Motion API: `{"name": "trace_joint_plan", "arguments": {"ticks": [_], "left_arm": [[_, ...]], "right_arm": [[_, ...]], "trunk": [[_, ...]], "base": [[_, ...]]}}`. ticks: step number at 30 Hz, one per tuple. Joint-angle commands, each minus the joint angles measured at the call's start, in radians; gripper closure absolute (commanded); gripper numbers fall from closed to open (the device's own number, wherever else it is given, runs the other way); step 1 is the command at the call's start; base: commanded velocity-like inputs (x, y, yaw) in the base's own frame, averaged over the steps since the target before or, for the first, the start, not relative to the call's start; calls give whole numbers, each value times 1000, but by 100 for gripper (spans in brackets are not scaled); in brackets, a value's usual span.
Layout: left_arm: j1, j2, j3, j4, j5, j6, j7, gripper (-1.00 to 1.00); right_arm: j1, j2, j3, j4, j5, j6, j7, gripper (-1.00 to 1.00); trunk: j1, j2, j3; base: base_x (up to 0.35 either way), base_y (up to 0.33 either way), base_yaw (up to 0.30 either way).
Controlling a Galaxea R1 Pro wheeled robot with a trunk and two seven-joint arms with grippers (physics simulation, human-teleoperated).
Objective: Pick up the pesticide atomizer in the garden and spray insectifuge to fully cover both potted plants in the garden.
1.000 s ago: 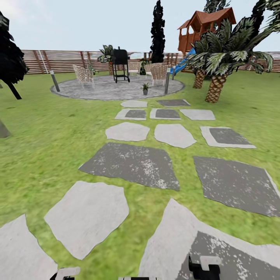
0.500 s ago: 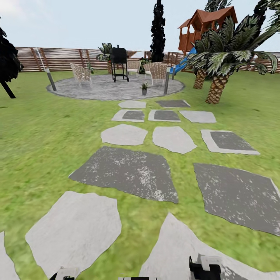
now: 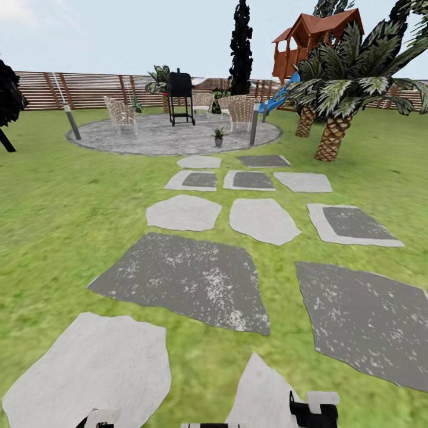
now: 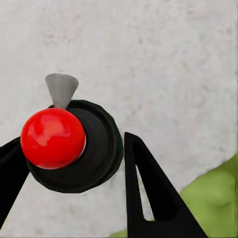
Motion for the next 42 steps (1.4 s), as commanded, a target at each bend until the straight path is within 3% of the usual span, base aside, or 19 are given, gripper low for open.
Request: {"name": "trace_joint_plan", "arguments": {"ticks": [1, 42], "left_arm": [[-1, 0, 5, 1, -11, -4, 4, 100], [-1, 0, 5, 1, -11, -4, 4, 100]], "right_arm": [[-1, 0, -1, 1, 11, 0, -8, -100], [0, 1, -1, 1, 11, 0, -8, -100]], "trunk": [[0, 0, -1], [0, 0, -1]], "base": [[340, -136, 0], [340, -136, 0]]}}
